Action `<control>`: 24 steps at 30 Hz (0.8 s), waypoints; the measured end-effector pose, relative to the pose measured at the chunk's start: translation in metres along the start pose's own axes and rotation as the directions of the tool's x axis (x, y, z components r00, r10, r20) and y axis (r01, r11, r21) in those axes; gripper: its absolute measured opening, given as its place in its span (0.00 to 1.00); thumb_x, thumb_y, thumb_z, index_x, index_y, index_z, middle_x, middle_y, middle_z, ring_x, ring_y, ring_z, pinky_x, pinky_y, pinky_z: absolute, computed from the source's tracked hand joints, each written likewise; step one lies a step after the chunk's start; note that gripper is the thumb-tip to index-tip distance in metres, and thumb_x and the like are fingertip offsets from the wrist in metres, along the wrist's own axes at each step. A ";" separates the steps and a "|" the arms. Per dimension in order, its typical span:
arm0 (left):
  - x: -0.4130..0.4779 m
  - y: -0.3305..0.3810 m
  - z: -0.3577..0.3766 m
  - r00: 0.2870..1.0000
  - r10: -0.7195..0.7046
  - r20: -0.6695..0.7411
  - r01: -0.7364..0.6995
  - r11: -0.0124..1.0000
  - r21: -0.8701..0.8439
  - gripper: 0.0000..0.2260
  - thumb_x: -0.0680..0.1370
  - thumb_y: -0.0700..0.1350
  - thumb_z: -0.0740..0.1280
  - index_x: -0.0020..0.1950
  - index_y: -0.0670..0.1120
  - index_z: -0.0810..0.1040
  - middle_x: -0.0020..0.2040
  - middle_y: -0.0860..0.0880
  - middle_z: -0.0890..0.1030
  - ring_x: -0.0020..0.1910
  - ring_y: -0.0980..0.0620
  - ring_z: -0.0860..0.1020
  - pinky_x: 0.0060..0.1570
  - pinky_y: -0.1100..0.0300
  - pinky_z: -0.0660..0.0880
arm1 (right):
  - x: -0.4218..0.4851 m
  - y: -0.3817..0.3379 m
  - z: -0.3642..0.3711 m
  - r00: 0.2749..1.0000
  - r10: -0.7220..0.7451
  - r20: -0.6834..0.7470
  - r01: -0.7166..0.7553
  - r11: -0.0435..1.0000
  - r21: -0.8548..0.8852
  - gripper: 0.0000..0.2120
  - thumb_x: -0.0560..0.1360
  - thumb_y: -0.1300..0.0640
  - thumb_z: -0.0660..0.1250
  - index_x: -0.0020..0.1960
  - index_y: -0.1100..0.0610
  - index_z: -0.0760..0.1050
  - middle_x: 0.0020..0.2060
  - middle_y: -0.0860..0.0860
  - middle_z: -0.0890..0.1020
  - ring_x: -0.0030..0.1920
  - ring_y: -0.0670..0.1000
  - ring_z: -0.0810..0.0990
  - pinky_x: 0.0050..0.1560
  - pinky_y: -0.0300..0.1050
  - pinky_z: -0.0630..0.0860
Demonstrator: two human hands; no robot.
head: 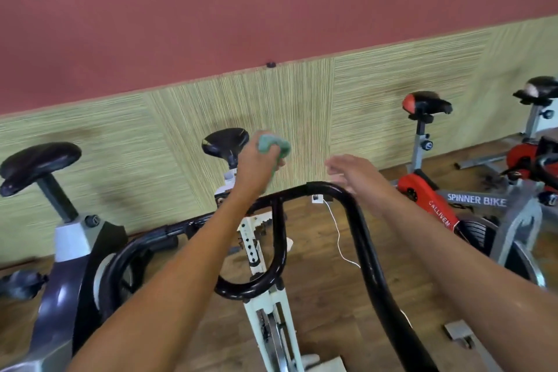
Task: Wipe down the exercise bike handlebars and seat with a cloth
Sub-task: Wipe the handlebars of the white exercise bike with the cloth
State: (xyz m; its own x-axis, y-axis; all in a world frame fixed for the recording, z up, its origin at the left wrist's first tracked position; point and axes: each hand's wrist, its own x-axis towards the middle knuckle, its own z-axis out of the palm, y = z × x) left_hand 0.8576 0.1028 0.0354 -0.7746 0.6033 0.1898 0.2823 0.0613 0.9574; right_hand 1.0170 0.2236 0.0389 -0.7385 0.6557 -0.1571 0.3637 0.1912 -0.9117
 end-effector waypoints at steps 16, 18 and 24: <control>0.013 -0.063 0.078 0.856 0.031 0.516 -0.499 0.311 0.809 0.30 0.82 0.65 0.48 0.76 0.46 0.61 0.70 0.47 0.71 0.63 0.46 0.76 0.56 0.48 0.75 | 0.015 0.107 0.029 0.966 0.217 -0.140 -0.178 0.952 0.247 0.21 0.84 0.43 0.49 0.64 0.52 0.75 0.54 0.53 0.82 0.55 0.54 0.80 0.60 0.53 0.73; 0.015 -0.062 0.068 0.860 0.044 0.509 -0.486 0.379 0.788 0.29 0.82 0.63 0.51 0.76 0.46 0.61 0.69 0.46 0.71 0.60 0.49 0.76 0.54 0.55 0.74 | 0.014 0.109 0.030 0.965 0.231 -0.122 -0.194 0.946 0.259 0.21 0.85 0.43 0.48 0.61 0.52 0.76 0.47 0.52 0.85 0.48 0.52 0.84 0.60 0.55 0.76; 0.007 -0.044 0.080 0.846 0.224 0.483 -0.515 0.577 0.634 0.29 0.80 0.63 0.55 0.76 0.47 0.60 0.65 0.46 0.72 0.56 0.52 0.75 0.53 0.55 0.75 | 0.011 0.104 0.027 0.972 0.193 -0.131 -0.141 0.935 0.327 0.18 0.86 0.48 0.49 0.58 0.52 0.77 0.41 0.56 0.85 0.35 0.50 0.83 0.47 0.49 0.77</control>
State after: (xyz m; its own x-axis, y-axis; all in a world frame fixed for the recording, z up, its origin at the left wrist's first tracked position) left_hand 0.8853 0.1684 -0.0225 -0.3186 0.9086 0.2701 0.9205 0.2286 0.3170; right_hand 1.0315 0.2312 -0.0682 -0.5734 0.7704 -0.2788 0.2587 -0.1526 -0.9538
